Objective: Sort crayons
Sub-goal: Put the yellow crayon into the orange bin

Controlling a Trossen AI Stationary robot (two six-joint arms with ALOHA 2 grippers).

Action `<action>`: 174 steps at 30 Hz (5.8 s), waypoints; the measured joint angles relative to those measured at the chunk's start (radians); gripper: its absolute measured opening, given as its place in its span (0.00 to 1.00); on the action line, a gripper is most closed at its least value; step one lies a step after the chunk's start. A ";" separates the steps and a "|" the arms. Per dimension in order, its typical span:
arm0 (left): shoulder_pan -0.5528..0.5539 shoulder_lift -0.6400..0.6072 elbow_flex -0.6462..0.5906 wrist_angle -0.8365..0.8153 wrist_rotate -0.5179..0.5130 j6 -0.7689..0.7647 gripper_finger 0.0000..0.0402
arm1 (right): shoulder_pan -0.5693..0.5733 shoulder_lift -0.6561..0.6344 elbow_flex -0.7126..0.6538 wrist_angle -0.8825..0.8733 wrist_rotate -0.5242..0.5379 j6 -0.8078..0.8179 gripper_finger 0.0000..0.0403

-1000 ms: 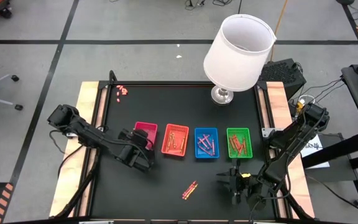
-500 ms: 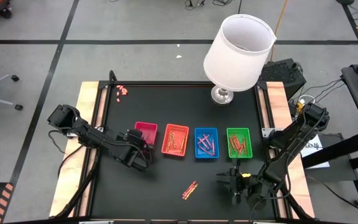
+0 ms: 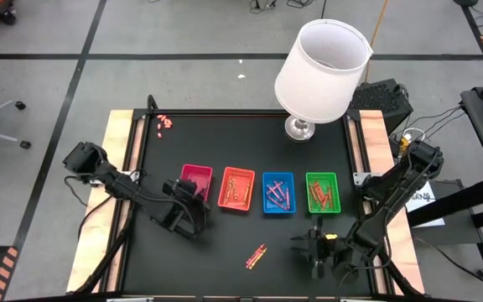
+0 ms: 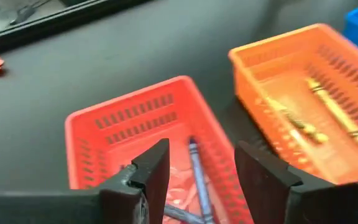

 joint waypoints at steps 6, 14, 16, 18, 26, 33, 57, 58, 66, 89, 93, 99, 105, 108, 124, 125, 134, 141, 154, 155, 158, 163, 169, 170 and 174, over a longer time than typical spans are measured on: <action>-0.081 0.000 0.055 0.073 -0.113 0.129 0.45 | -0.033 0.103 0.000 0.164 -0.141 -0.079 0.26; -0.184 0.020 0.056 0.569 -0.232 0.552 0.45 | -0.062 0.255 0.000 0.436 -0.177 -0.257 0.30; -0.198 0.038 0.056 0.685 -0.218 0.646 0.45 | -0.073 0.283 0.000 0.495 -0.177 -0.299 0.32; -0.212 0.061 0.056 0.783 -0.209 0.732 0.45 | -0.083 0.305 0.000 0.524 -0.181 -0.325 0.35; -0.224 0.148 0.056 0.933 -0.193 0.866 0.45 | -0.149 0.320 0.029 0.527 -0.330 -0.371 0.44; -0.223 0.188 0.056 0.951 -0.156 0.840 0.45 | -0.236 0.320 0.030 0.522 -0.518 -0.428 0.42; -0.228 0.206 0.056 0.976 -0.108 0.835 0.45 | -0.302 0.376 0.030 0.445 -0.495 -0.518 0.41; -0.228 0.206 0.056 0.976 -0.108 0.835 0.45 | -0.302 0.377 0.030 0.444 -0.495 -0.512 0.41; -0.228 0.206 0.056 0.976 -0.104 0.835 0.45 | -0.299 0.377 0.030 0.435 -0.496 -0.476 0.41; -0.228 0.205 0.056 0.975 -0.104 0.835 0.45 | -0.298 0.411 0.032 0.442 -0.535 -0.366 0.41; -0.228 0.205 0.056 0.975 -0.104 0.835 0.45 | -0.298 0.411 0.032 0.440 -0.545 -0.333 0.41; -0.228 0.205 0.056 0.975 -0.103 0.835 0.45 | -0.294 0.401 0.031 0.432 -0.547 -0.325 0.41; -0.228 0.205 0.056 0.974 -0.092 0.835 0.45 | -0.285 0.373 0.029 0.412 -0.559 -0.316 0.41; -0.228 0.205 0.056 0.973 -0.092 0.835 0.45 | -0.281 0.369 0.029 0.399 -0.563 -0.301 0.41; -0.228 0.205 0.056 0.974 -0.092 0.835 0.45 | -0.278 0.368 0.029 0.417 -0.575 -0.314 0.41; -0.228 0.205 0.056 0.974 -0.092 0.835 0.45 | -0.278 0.367 0.029 0.419 -0.575 -0.319 0.41; -0.228 0.205 0.056 0.974 -0.092 0.835 0.45 | -0.278 0.367 0.029 0.462 -0.602 -0.363 0.41; -0.228 0.205 0.056 0.974 -0.092 0.835 0.45 | -0.285 0.367 0.029 0.466 -0.602 -0.390 0.41; -0.228 0.205 0.056 0.974 -0.093 0.835 0.45 | -0.287 0.370 0.029 0.468 -0.607 -0.405 0.41; -0.228 0.205 0.056 0.974 -0.093 0.835 0.45 | -0.288 0.374 0.030 0.475 -0.607 -0.405 0.41; -0.228 0.205 0.056 0.974 -0.093 0.835 0.45 | -0.292 0.393 0.030 0.484 -0.611 -0.408 0.41; -0.228 0.205 0.056 0.974 -0.093 0.837 0.45 | -0.292 0.402 0.030 0.488 -0.619 -0.406 0.41; -0.228 0.205 0.056 0.974 -0.093 0.837 0.45 | -0.292 0.402 0.030 0.493 -0.621 -0.405 0.39; -0.228 0.205 0.056 0.974 -0.093 0.837 0.45 | -0.292 0.402 0.030 0.493 -0.623 -0.405 0.38; -0.228 0.205 0.056 0.974 -0.093 0.837 0.45 | -0.291 0.403 0.030 0.496 -0.627 -0.375 0.31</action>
